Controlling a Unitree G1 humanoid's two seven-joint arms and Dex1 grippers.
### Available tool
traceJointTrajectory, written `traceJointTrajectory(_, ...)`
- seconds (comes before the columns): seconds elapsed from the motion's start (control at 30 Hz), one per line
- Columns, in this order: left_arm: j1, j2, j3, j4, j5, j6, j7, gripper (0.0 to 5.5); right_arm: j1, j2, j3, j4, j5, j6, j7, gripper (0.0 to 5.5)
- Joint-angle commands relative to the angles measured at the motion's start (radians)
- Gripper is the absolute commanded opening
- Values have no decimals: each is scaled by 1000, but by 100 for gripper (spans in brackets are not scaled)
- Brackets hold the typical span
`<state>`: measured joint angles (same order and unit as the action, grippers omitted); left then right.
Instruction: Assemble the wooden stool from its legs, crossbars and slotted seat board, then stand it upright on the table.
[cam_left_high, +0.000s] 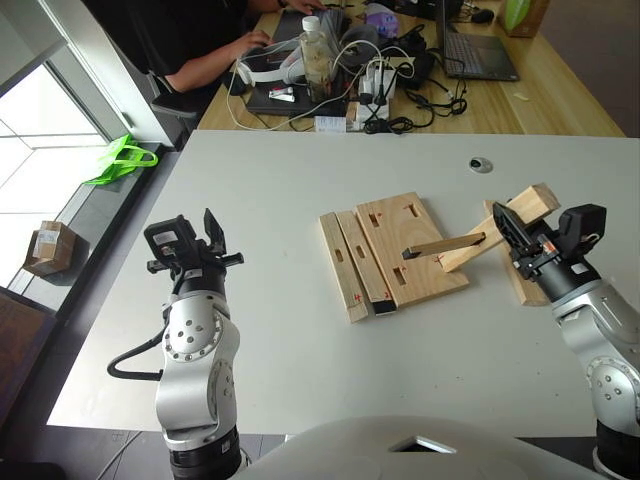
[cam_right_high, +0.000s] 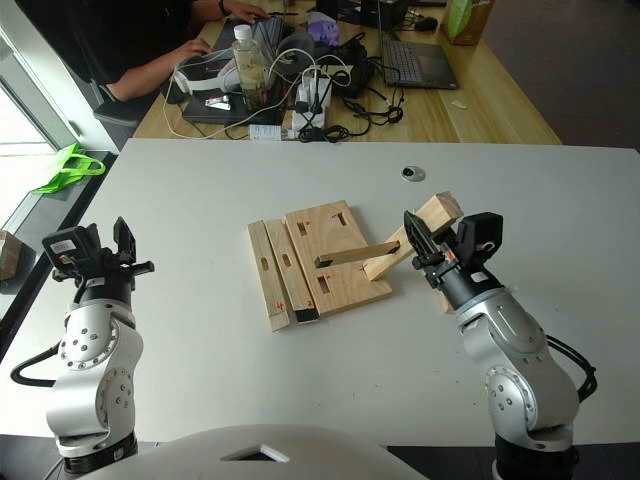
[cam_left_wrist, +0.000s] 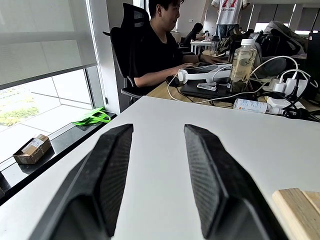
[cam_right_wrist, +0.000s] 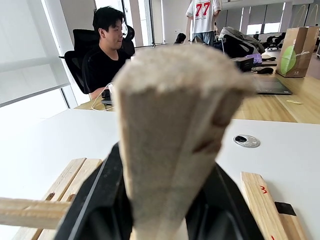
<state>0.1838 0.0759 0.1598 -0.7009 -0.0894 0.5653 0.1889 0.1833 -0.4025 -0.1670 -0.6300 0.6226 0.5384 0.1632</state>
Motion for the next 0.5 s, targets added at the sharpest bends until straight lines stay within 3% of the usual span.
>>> traceJointTrajectory(0.03,-33,13,9,26,9,21,-21,187,-20,55,18,97,-81,60,-112,107)
traceJointTrajectory(0.27,-95,32,-6,76,16,31,-68,187,-111,189,77,129,-186,-4,-236,107)
traceJointTrajectory(0.47,-112,31,-10,99,23,22,-81,187,-134,206,120,132,-276,-58,-224,107)
traceJointTrajectory(0.5,-111,29,-11,100,25,20,-81,187,-140,205,122,130,-289,-65,-223,132)
